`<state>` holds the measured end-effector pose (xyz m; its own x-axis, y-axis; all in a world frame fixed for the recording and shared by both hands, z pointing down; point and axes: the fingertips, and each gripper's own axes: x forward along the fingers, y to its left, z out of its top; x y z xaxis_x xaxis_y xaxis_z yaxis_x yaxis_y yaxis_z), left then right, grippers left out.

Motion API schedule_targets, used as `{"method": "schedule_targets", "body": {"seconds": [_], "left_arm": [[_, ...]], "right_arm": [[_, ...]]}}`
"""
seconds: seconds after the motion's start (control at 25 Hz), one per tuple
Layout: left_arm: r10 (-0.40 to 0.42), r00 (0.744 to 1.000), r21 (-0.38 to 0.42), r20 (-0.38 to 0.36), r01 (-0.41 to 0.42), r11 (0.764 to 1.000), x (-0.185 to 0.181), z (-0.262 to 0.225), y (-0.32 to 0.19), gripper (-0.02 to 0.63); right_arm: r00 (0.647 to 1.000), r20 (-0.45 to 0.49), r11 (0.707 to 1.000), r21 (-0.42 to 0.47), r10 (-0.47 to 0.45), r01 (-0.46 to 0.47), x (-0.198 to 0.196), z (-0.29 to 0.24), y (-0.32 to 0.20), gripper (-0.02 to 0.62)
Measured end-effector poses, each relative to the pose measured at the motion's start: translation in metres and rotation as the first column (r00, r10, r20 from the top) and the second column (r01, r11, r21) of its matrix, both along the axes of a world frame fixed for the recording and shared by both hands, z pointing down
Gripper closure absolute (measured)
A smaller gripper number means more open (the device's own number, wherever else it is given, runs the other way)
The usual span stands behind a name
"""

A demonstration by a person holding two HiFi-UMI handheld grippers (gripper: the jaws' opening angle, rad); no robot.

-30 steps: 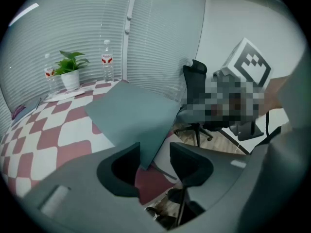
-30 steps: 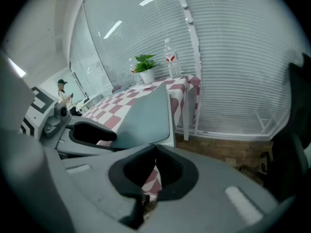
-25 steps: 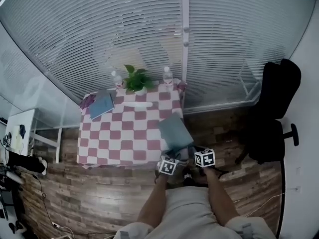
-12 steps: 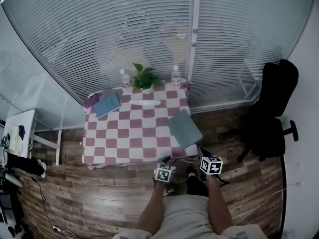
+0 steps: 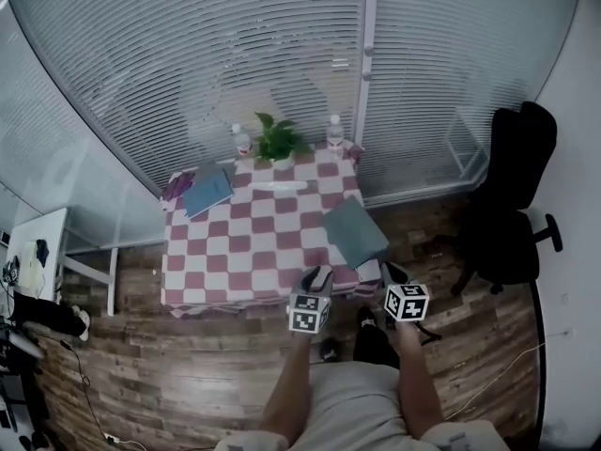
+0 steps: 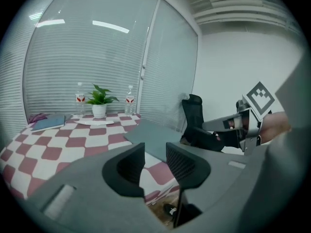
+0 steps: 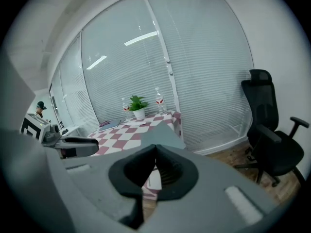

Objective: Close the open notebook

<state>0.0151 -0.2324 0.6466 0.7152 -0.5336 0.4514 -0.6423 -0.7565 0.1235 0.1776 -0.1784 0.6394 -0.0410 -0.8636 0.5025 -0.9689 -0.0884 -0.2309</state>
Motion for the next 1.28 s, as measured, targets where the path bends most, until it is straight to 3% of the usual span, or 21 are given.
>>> {"method": "schedule_targets", "body": {"seconds": [0.12,0.2,0.24,0.48,1.28], "left_arm": [[-0.014,1.000,0.016,-0.007,0.014,1.000,-0.002,-0.009,-0.003,0.503],[-0.015,1.000,0.028,-0.012,0.015,0.999,-0.003,-0.013,-0.001,0.591],[-0.010,1.000,0.033,-0.020,0.011,0.999,-0.002,-0.016,0.000,0.598],[0.040,0.999,0.014,-0.019,-0.040,0.999,0.006,-0.018,0.009,0.598],[0.074,0.997,-0.029,-0.027,-0.075,0.997,0.009,-0.016,0.025,0.598]], "right_arm": [[1.000,-0.020,1.000,0.012,-0.009,0.009,-0.002,-0.005,0.003,0.594],[1.000,-0.024,1.000,0.017,-0.006,0.007,-0.001,-0.007,0.005,0.594],[1.000,-0.024,1.000,0.021,-0.004,0.005,0.000,-0.007,0.005,0.594],[1.000,-0.023,0.999,0.040,0.002,-0.001,0.003,-0.010,0.005,0.594],[0.998,-0.060,0.999,0.024,-0.022,0.024,-0.003,-0.013,0.025,0.594]]}}
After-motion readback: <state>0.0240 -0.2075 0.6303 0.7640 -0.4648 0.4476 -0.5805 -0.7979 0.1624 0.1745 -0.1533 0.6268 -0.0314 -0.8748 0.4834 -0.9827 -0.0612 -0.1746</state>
